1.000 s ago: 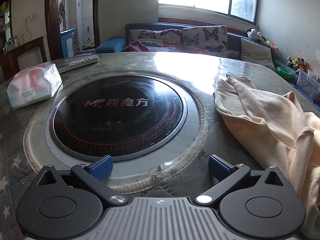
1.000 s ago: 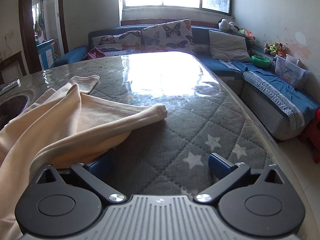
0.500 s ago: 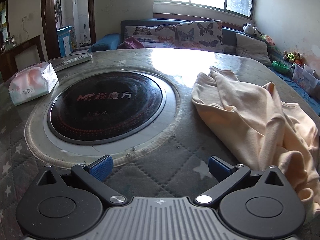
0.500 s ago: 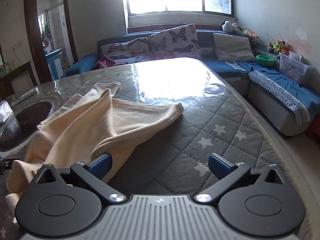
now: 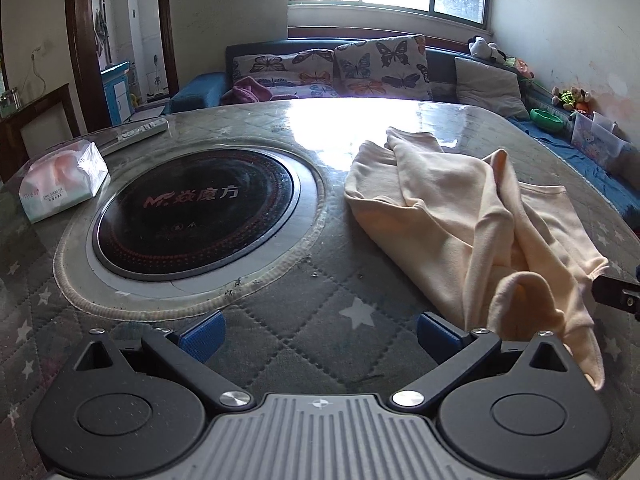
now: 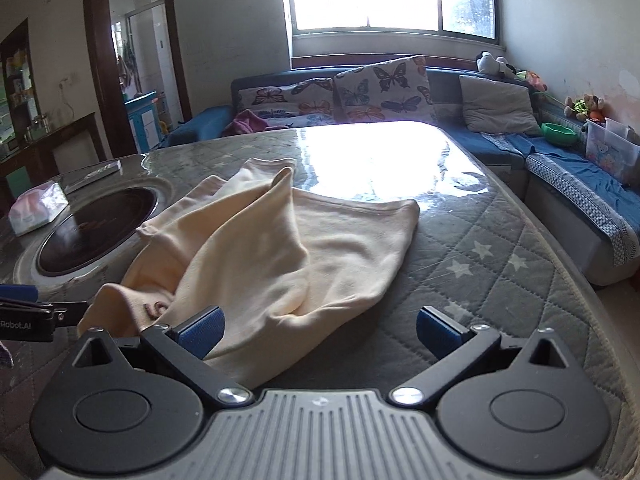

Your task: Fold clothes

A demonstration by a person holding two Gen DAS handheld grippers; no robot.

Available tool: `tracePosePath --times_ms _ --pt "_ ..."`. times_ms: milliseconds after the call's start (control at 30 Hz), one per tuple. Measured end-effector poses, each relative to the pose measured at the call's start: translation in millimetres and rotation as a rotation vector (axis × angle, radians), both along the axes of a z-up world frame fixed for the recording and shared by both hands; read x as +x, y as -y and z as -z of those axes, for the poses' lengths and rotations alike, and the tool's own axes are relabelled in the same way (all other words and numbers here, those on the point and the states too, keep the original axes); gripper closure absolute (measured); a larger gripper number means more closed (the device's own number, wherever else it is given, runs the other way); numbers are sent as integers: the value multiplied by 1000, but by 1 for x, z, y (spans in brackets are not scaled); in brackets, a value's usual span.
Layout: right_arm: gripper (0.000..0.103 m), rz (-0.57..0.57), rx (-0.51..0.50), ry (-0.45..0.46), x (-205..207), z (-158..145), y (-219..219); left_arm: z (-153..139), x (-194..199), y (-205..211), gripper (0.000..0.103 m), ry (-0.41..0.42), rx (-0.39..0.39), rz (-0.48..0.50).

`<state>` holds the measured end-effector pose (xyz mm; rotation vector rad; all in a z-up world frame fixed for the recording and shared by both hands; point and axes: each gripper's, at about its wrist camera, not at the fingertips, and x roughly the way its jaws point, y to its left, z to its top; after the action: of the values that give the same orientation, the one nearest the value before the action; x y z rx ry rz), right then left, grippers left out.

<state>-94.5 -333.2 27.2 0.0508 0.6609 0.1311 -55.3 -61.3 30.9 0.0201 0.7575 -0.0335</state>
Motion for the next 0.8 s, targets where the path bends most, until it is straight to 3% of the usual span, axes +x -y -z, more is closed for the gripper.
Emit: tracePosePath --times_ms 800 --pt "0 -50 -32 26 -32 -8 -17 -11 -30 22 0 7 47 45"
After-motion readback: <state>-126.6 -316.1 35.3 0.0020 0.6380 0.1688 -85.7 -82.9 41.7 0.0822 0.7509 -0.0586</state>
